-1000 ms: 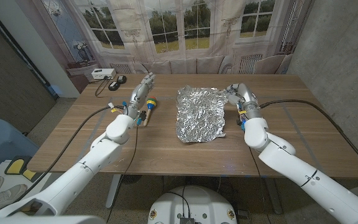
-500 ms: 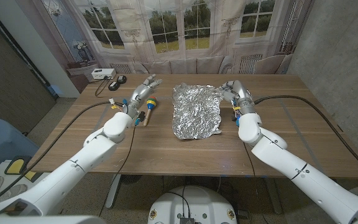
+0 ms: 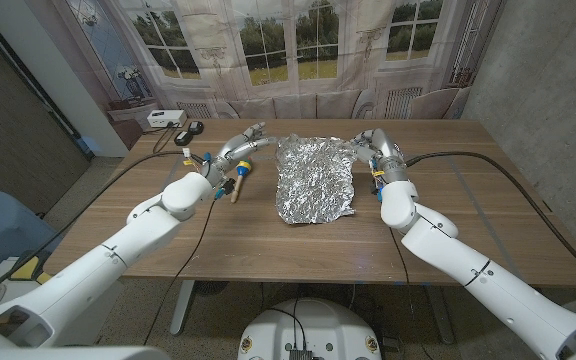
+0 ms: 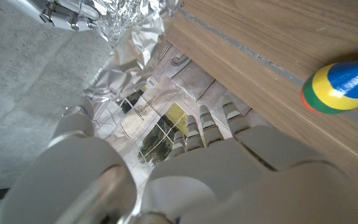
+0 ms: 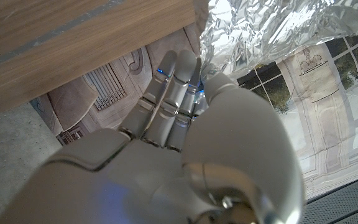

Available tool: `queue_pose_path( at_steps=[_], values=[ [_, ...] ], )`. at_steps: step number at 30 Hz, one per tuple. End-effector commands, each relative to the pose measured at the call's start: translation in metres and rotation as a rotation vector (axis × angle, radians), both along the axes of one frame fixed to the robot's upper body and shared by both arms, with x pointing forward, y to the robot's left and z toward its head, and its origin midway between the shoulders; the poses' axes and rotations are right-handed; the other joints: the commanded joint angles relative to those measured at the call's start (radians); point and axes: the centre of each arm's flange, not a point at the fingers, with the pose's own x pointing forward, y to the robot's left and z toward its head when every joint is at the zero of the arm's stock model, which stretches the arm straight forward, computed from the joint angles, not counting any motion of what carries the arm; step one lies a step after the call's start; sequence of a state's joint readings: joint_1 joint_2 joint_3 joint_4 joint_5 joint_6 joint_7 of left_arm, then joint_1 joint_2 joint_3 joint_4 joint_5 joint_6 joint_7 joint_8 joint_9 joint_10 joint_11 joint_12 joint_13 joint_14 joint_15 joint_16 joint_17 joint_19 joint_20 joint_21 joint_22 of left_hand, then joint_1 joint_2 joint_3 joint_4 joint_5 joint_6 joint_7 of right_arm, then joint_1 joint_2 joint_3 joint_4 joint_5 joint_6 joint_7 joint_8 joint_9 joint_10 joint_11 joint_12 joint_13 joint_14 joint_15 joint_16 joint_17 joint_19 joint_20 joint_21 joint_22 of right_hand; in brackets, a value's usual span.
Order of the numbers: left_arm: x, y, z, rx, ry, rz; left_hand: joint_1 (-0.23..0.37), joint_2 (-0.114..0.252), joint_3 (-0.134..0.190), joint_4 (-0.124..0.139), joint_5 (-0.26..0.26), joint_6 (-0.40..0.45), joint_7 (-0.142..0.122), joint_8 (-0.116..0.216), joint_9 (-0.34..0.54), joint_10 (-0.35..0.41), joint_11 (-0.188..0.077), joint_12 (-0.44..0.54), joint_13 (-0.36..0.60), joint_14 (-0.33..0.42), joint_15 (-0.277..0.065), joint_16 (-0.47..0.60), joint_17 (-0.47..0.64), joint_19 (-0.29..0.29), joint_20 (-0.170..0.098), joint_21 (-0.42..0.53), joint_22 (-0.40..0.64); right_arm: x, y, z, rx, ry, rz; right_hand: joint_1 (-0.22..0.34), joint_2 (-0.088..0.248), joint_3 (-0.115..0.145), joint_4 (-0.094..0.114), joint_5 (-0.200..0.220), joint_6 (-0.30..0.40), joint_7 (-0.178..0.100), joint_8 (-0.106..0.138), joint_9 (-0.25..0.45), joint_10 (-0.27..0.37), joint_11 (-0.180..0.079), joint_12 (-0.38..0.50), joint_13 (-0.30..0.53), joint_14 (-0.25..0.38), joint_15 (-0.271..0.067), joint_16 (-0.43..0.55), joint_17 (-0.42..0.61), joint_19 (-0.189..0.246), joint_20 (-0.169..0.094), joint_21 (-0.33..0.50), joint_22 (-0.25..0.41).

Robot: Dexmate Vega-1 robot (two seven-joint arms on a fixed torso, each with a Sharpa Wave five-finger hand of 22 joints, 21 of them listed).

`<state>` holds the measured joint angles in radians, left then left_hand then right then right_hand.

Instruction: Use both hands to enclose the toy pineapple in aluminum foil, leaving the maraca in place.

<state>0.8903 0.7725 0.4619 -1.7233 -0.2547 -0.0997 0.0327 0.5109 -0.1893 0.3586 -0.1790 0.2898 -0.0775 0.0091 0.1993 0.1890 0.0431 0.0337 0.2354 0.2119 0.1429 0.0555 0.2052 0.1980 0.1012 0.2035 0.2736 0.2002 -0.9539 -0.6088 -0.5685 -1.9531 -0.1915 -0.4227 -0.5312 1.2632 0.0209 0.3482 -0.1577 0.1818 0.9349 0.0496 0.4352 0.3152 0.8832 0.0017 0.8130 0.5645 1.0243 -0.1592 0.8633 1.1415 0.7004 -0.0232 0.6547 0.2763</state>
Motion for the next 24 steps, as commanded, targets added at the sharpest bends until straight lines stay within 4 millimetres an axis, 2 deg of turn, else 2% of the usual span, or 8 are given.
queue_pose_path(
  at_steps=[1,5,6,9,11,15,22,24],
  values=[
    [-0.0106,-0.0122,0.0122,0.14,-0.041,0.026,0.114,0.026,-0.002,-0.001,0.027,0.009,-0.006,0.011,0.004,0.017,-0.017,0.009,0.006,0.032,-0.033,0.013,0.003,0.037,-0.017,0.009,0.004,0.0004,0.0008,0.0009,-0.002,-0.017,0.012,0.053,0.062,0.006,0.001,0.0,0.072,-0.021,-0.001,0.001,0.119,-0.045,0.008,0.058,0.013,-0.065,-0.003,0.01,-0.004,-0.002,0.009,0.002],
    [-0.0132,-0.0144,0.0127,0.151,-0.061,0.106,0.262,0.084,0.03,0.002,0.004,0.065,-0.024,0.032,0.004,0.071,-0.05,0.025,0.007,0.094,-0.082,0.031,0.003,0.08,-0.054,0.025,0.009,0.0001,0.001,0.0023,-0.002,-0.027,0.018,0.051,0.062,0.006,0.002,0.0,0.073,-0.021,-0.003,-0.001,0.119,-0.042,0.006,0.057,0.017,-0.065,-0.006,0.014,-0.006,-0.002,0.014,0.001],
    [-0.0138,-0.0144,0.0126,0.148,-0.07,0.125,0.321,0.121,0.043,0.011,-0.035,0.127,-0.034,0.051,0.006,0.116,-0.07,0.04,0.01,0.127,-0.094,0.043,0.008,0.097,-0.057,0.034,0.012,0.0002,0.001,0.0026,-0.005,-0.028,0.021,0.051,0.062,0.005,0.001,0.0,0.073,-0.021,-0.003,-0.001,0.12,-0.043,0.007,0.058,0.017,-0.065,-0.006,0.015,-0.005,-0.001,0.015,0.001],
    [-0.0167,-0.0145,0.0123,0.121,-0.117,0.206,0.365,0.188,0.041,0.026,-0.104,0.277,-0.035,0.095,0.013,0.266,-0.1,0.1,0.032,0.242,-0.13,0.106,0.035,0.16,-0.065,0.073,0.027,0.0003,0.0007,0.0033,-0.009,-0.03,0.027,0.05,0.06,0.005,0.001,0.0,0.074,-0.021,-0.003,-0.001,0.121,-0.042,0.006,0.059,0.018,-0.065,-0.007,0.02,-0.006,-0.002,0.018,0.0],
    [-0.0179,-0.0144,0.0121,0.092,-0.141,0.24,0.398,0.225,0.031,0.022,-0.109,0.431,-0.045,0.146,0.024,0.418,-0.142,0.174,0.065,0.368,-0.163,0.186,0.071,0.253,-0.074,0.134,0.048,0.0005,0.0006,0.0034,-0.009,-0.033,0.022,0.049,0.059,0.005,0.001,0.0,0.075,-0.021,-0.003,-0.001,0.122,-0.041,0.007,0.06,0.019,-0.065,-0.008,0.023,-0.007,-0.002,0.02,0.0],
    [-0.0184,-0.0133,0.0109,0.048,-0.173,0.289,0.503,0.248,0.006,0.002,-0.097,0.666,-0.036,0.234,0.053,0.624,-0.175,0.32,0.138,0.571,-0.231,0.328,0.165,0.376,-0.116,0.244,0.092,0.001,-0.0003,0.0035,-0.01,-0.033,0.022,0.048,0.058,0.005,0.001,0.0,0.077,-0.021,-0.003,-0.001,0.123,-0.041,0.006,0.06,0.02,-0.064,-0.009,0.029,-0.009,-0.001,0.024,-0.001],
    [-0.0141,-0.0105,0.0071,-0.054,-0.19,0.317,0.647,0.348,0.03,0.008,-0.085,0.91,0.022,0.333,0.092,0.85,-0.167,0.498,0.24,0.784,-0.263,0.478,0.315,0.482,-0.152,0.409,0.173,0.0012,-0.0035,0.0023,-0.011,-0.021,0.017,0.044,0.057,0.006,0.002,0.002,0.071,-0.034,-0.005,0.001,0.121,-0.043,0.003,0.063,0.016,-0.063,-0.016,0.043,-0.02,-0.003,0.032,-0.003],
    [-0.0133,-0.01,0.0059,-0.076,-0.194,0.326,0.664,0.356,0.036,0.009,-0.088,0.921,0.035,0.34,0.102,0.884,-0.174,0.525,0.258,0.818,-0.269,0.495,0.339,0.498,-0.162,0.438,0.184,0.0011,-0.0042,0.0018,-0.015,-0.01,0.016,0.039,0.064,0.008,0.006,0.002,0.064,-0.046,-0.009,0.002,0.108,-0.048,-0.001,0.07,0.004,-0.064,-0.029,0.045,-0.037,-0.008,0.034,-0.005]
  ],
)
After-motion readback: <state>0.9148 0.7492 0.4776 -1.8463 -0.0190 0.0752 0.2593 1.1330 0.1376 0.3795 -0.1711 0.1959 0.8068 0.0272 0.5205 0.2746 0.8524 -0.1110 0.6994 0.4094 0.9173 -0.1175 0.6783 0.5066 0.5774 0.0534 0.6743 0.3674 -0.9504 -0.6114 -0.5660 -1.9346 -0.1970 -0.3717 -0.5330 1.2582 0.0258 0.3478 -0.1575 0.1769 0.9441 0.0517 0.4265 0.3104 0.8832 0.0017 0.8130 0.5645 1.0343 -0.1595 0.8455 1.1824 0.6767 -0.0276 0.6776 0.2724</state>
